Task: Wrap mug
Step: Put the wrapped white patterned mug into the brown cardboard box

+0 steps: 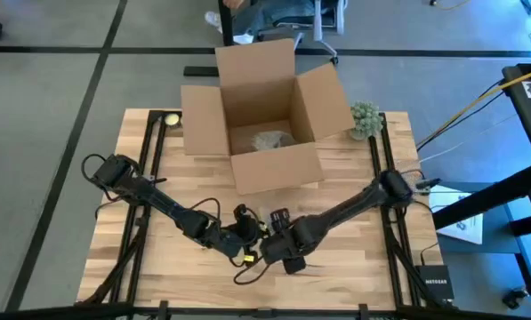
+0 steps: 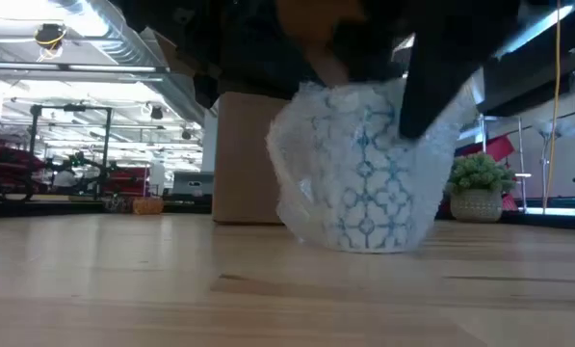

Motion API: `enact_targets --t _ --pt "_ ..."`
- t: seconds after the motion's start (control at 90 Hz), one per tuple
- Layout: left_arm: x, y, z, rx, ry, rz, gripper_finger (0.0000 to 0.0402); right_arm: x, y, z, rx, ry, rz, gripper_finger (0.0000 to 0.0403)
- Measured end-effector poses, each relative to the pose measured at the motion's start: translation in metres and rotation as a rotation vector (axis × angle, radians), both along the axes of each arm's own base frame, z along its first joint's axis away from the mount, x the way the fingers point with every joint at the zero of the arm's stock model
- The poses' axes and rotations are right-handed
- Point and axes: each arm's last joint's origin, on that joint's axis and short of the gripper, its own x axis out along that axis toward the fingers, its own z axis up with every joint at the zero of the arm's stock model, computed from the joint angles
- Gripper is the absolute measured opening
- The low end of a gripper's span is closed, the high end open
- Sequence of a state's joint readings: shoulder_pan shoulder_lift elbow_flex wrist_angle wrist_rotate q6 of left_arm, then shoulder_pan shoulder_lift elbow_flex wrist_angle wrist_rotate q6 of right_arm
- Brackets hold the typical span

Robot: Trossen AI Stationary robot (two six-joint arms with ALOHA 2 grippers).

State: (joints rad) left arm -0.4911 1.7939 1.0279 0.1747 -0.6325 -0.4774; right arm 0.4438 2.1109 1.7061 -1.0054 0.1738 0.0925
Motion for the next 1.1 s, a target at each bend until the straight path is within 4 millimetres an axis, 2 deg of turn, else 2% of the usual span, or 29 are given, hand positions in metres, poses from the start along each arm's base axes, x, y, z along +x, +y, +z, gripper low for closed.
enact_targets --t 0.089,0.189,0.278,0.422,0.467,0.544,0.656,0.844,0.944,1.1 --pt "-0.002 0.001 -0.002 0.031 0.037 -0.007 0.0000 0.004 0.002 -0.008 -0.001 -0.003 0.022 0.0253" --pt "-0.004 -0.001 -0.003 0.041 0.048 -0.012 0.0000 0.005 0.003 -0.011 0.020 0.004 0.016 0.0210" --pt "-0.004 -0.001 -0.002 0.057 0.052 -0.023 0.0000 0.004 0.004 -0.011 0.037 0.014 0.000 0.0151" --pt "-0.008 -0.005 0.002 0.057 0.054 -0.049 0.0000 -0.004 0.011 -0.011 0.040 0.062 0.029 0.0031" --pt "-0.011 -0.007 0.002 0.048 0.060 -0.051 0.0000 -0.010 0.014 -0.009 0.032 0.092 0.046 0.0020" --pt "-0.017 -0.013 0.009 0.008 0.039 -0.058 0.0000 -0.018 0.020 -0.003 0.029 0.121 0.053 0.0030" --pt "-0.029 -0.027 0.027 -0.036 -0.024 -0.097 0.0000 -0.031 0.033 0.016 0.049 0.108 0.053 0.0035" --pt "-0.053 -0.053 0.041 -0.142 -0.039 -0.187 0.0000 -0.057 0.061 0.051 0.097 0.045 0.142 0.0019" --pt "-0.062 -0.061 0.043 -0.113 -0.038 -0.218 0.0000 -0.067 0.071 0.085 0.133 -0.068 0.179 0.0019" --pt "-0.070 -0.065 0.046 -0.114 -0.019 -0.243 0.0000 -0.073 0.066 0.145 0.115 -0.293 0.204 0.0019"
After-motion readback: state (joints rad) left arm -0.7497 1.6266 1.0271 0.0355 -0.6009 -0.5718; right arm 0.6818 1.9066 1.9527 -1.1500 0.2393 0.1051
